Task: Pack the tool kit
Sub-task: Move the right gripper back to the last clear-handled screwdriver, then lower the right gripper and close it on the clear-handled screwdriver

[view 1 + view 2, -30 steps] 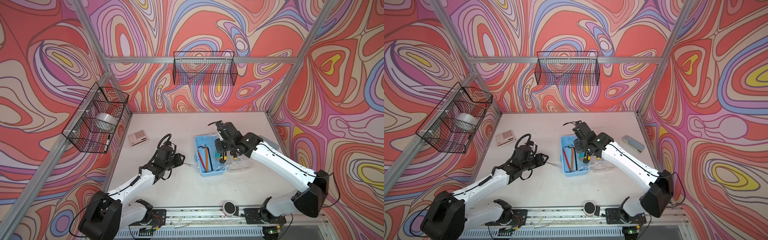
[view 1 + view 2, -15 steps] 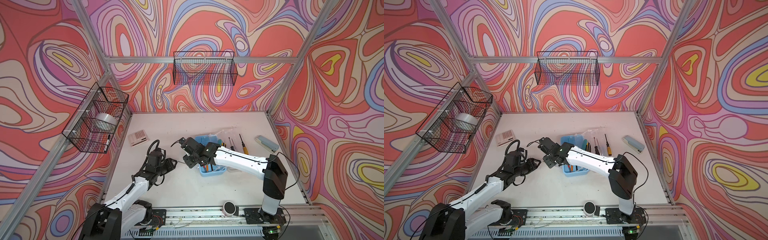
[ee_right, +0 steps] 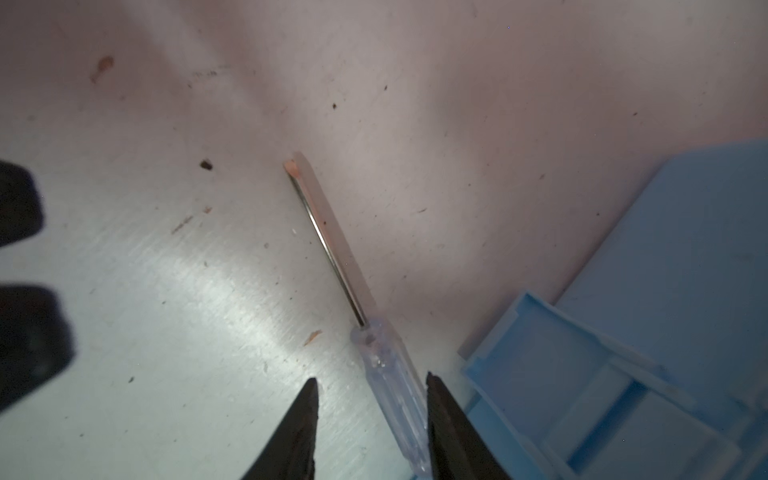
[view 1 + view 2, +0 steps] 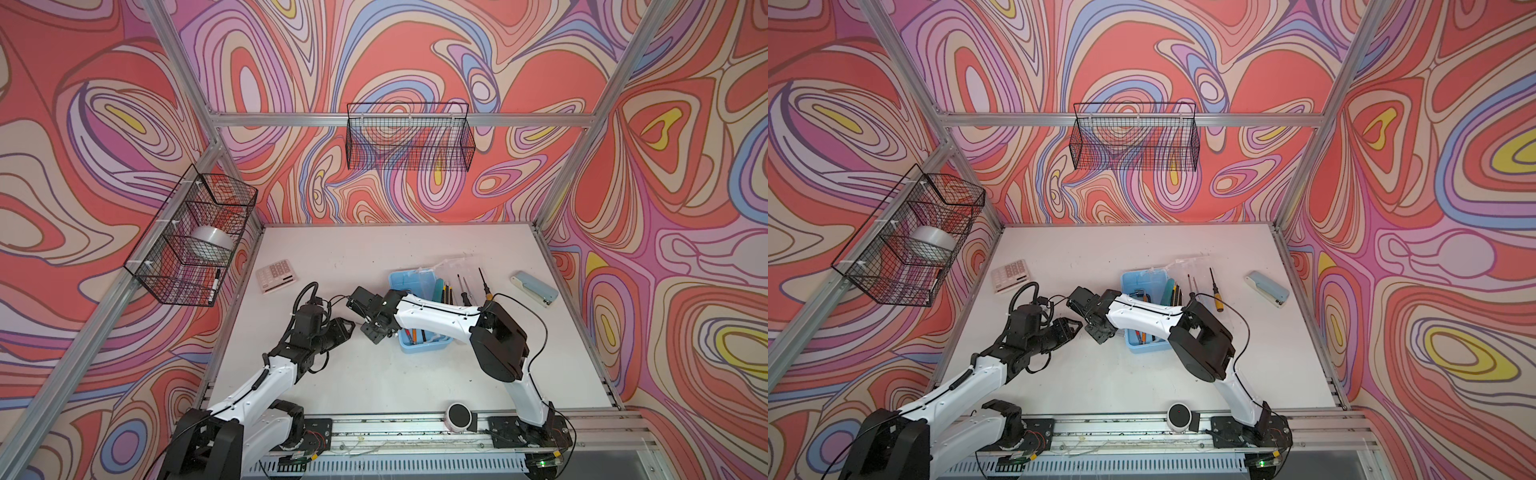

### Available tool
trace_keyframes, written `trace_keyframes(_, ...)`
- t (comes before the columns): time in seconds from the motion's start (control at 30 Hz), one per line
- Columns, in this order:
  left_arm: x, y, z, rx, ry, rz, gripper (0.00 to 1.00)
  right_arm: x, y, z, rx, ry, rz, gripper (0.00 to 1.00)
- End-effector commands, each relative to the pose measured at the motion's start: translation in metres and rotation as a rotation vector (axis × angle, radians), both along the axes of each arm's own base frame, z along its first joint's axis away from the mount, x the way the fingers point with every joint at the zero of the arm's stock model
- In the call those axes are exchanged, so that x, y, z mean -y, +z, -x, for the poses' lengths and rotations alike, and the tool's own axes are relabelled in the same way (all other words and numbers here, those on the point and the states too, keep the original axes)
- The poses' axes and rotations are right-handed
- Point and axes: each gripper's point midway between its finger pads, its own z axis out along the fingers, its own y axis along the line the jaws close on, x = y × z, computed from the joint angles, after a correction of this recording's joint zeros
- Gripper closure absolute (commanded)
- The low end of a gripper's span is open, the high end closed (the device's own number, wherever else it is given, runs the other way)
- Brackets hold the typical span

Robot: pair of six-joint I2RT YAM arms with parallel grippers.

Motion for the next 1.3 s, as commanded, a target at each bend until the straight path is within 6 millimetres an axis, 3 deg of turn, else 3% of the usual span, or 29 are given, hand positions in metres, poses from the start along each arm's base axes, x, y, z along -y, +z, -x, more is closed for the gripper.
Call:
trace_keyframes(0.0, -0.001, -0.003, -0.001, 0.005, -0.001, 0.004, 0.60, 0.005, -0.006, -0.007, -0.017, -0.003, 0.007, 0.57)
trace_keyframes(0.37, 0.000, -0.008, -0.001, -0.009, -0.001, 0.007, 0.60, 0.012, -0.025, -0.004, -0.072, -0.005, 0.024, 0.59)
trace_keyframes(0.77, -0.002, -0.012, 0.000, -0.014, 0.003, -0.002, 0.60, 0.015, -0.041, 0.001, -0.131, -0.025, 0.048, 0.71)
trace_keyframes(1.0, -0.002, -0.015, -0.001, -0.019, 0.002, -0.010, 0.61, 0.013, -0.043, 0.004, -0.164, -0.051, 0.041, 0.73)
trace_keyframes(1.27, -0.002, -0.015, -0.003, -0.018, -0.001, -0.014, 0.60, 0.022, -0.030, 0.012, -0.182, -0.087, 0.042, 0.72)
